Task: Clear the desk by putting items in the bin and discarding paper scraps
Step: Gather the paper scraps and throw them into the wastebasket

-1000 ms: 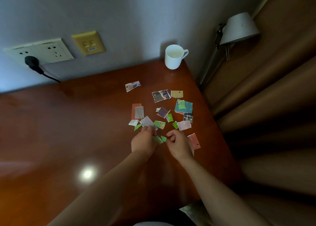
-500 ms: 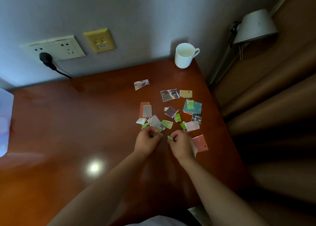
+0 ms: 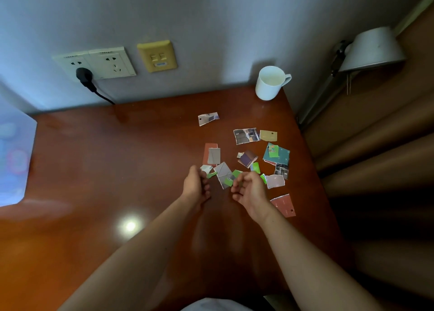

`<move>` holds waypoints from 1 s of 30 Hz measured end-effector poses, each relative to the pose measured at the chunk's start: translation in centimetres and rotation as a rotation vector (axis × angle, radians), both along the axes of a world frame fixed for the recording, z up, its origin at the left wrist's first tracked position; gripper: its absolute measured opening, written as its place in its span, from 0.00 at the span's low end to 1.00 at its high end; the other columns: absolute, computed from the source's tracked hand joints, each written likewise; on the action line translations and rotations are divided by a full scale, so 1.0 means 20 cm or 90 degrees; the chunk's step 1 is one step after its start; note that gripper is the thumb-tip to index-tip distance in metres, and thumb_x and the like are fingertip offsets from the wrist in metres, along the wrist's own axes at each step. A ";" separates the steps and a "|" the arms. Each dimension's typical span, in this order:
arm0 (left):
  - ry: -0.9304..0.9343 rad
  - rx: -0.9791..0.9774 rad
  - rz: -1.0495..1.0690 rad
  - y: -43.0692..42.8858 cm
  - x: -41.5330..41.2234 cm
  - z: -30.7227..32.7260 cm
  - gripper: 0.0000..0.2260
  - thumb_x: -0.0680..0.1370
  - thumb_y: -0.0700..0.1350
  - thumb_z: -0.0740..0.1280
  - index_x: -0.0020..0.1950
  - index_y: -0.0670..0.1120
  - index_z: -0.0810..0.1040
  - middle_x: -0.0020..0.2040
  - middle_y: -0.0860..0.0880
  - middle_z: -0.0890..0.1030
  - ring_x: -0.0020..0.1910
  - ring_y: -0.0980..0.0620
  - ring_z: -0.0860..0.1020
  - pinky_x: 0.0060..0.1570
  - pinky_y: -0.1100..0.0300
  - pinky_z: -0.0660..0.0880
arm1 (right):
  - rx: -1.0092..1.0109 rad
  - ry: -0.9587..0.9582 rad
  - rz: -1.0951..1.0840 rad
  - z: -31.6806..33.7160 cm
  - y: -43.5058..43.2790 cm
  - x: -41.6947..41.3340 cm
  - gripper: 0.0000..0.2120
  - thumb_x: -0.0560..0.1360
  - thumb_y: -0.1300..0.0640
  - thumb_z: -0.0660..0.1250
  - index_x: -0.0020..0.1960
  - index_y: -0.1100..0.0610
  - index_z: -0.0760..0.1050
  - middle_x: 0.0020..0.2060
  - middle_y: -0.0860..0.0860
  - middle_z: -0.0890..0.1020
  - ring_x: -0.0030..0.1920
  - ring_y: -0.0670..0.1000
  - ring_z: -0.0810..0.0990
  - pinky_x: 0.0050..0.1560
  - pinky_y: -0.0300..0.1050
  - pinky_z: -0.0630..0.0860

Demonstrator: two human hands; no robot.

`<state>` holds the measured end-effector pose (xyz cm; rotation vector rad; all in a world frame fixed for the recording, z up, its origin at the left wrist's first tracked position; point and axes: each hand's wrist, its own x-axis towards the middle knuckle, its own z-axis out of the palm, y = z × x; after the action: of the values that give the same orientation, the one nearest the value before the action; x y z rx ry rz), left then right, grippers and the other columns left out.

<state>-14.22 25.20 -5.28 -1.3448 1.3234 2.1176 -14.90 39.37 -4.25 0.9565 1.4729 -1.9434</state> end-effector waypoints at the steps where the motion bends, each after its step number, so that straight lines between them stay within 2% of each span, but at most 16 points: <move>1: 0.026 -0.054 -0.047 -0.01 -0.01 -0.02 0.11 0.77 0.46 0.58 0.34 0.48 0.65 0.27 0.52 0.63 0.21 0.55 0.61 0.22 0.65 0.59 | 0.014 -0.001 -0.007 -0.01 -0.01 -0.01 0.11 0.74 0.58 0.57 0.33 0.56 0.68 0.29 0.52 0.74 0.29 0.49 0.70 0.31 0.41 0.65; 3: 0.071 -0.245 -0.197 -0.03 -0.02 -0.04 0.10 0.75 0.47 0.65 0.36 0.47 0.70 0.30 0.50 0.71 0.27 0.52 0.70 0.26 0.62 0.66 | 0.127 0.041 0.046 -0.03 -0.03 -0.04 0.13 0.74 0.56 0.62 0.31 0.55 0.69 0.27 0.50 0.71 0.28 0.48 0.67 0.29 0.41 0.62; 5: 0.086 -0.415 -0.345 -0.05 -0.02 -0.06 0.06 0.73 0.48 0.68 0.41 0.48 0.73 0.39 0.49 0.79 0.39 0.48 0.77 0.38 0.57 0.72 | 0.300 0.129 0.191 -0.06 -0.04 -0.05 0.11 0.73 0.56 0.65 0.33 0.54 0.72 0.28 0.48 0.74 0.31 0.49 0.70 0.32 0.41 0.65; 7: 0.100 -0.527 -0.462 -0.07 -0.02 -0.06 0.04 0.74 0.48 0.67 0.47 0.52 0.74 0.47 0.51 0.79 0.46 0.47 0.78 0.42 0.56 0.73 | 0.466 0.204 0.352 -0.10 -0.03 -0.04 0.04 0.73 0.55 0.67 0.39 0.52 0.76 0.37 0.46 0.81 0.40 0.50 0.77 0.38 0.43 0.73; 8: 0.116 -0.573 -0.511 -0.08 -0.02 -0.07 0.05 0.75 0.48 0.67 0.50 0.54 0.75 0.51 0.51 0.78 0.48 0.47 0.78 0.44 0.56 0.74 | 0.538 0.228 0.410 -0.12 -0.03 -0.04 0.02 0.73 0.54 0.68 0.42 0.51 0.76 0.41 0.46 0.82 0.43 0.50 0.79 0.39 0.43 0.73; 11: 0.138 -0.655 -0.600 -0.09 -0.02 -0.09 0.10 0.76 0.49 0.67 0.57 0.56 0.75 0.55 0.50 0.74 0.51 0.46 0.78 0.47 0.52 0.76 | 0.665 0.269 0.485 -0.14 -0.02 -0.02 0.04 0.74 0.53 0.69 0.48 0.48 0.76 0.47 0.44 0.82 0.47 0.49 0.80 0.36 0.40 0.69; 16: 0.155 -0.713 -0.631 -0.10 -0.03 -0.09 0.10 0.76 0.49 0.66 0.57 0.54 0.76 0.57 0.50 0.75 0.51 0.45 0.78 0.47 0.53 0.77 | 0.708 0.304 0.509 -0.13 -0.02 -0.02 0.08 0.75 0.50 0.69 0.53 0.46 0.77 0.52 0.43 0.82 0.49 0.48 0.80 0.33 0.38 0.66; 20: 0.142 -0.729 -0.652 -0.09 -0.06 -0.07 0.08 0.76 0.47 0.65 0.54 0.52 0.78 0.58 0.49 0.75 0.52 0.44 0.78 0.47 0.54 0.75 | 0.705 0.329 0.525 -0.12 -0.03 -0.03 0.09 0.75 0.52 0.69 0.55 0.47 0.77 0.53 0.44 0.82 0.50 0.48 0.80 0.34 0.38 0.65; 26: 0.143 -0.756 -0.727 -0.09 -0.10 -0.04 0.07 0.78 0.46 0.63 0.53 0.49 0.79 0.58 0.47 0.74 0.52 0.42 0.78 0.47 0.53 0.75 | 0.683 0.311 0.564 -0.11 -0.03 -0.06 0.07 0.76 0.54 0.68 0.53 0.48 0.77 0.52 0.46 0.82 0.50 0.49 0.80 0.37 0.39 0.71; 30: 0.162 -0.756 -0.695 -0.09 -0.08 -0.05 0.08 0.79 0.48 0.61 0.53 0.48 0.77 0.56 0.46 0.72 0.50 0.42 0.77 0.45 0.52 0.74 | 0.689 0.287 0.594 -0.10 -0.03 -0.09 0.04 0.75 0.54 0.69 0.49 0.48 0.76 0.49 0.45 0.82 0.49 0.51 0.80 0.38 0.41 0.72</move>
<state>-15.81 23.42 -6.24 -0.2648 2.7167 0.6842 -16.75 38.77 -6.24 0.0226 2.6514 -0.6130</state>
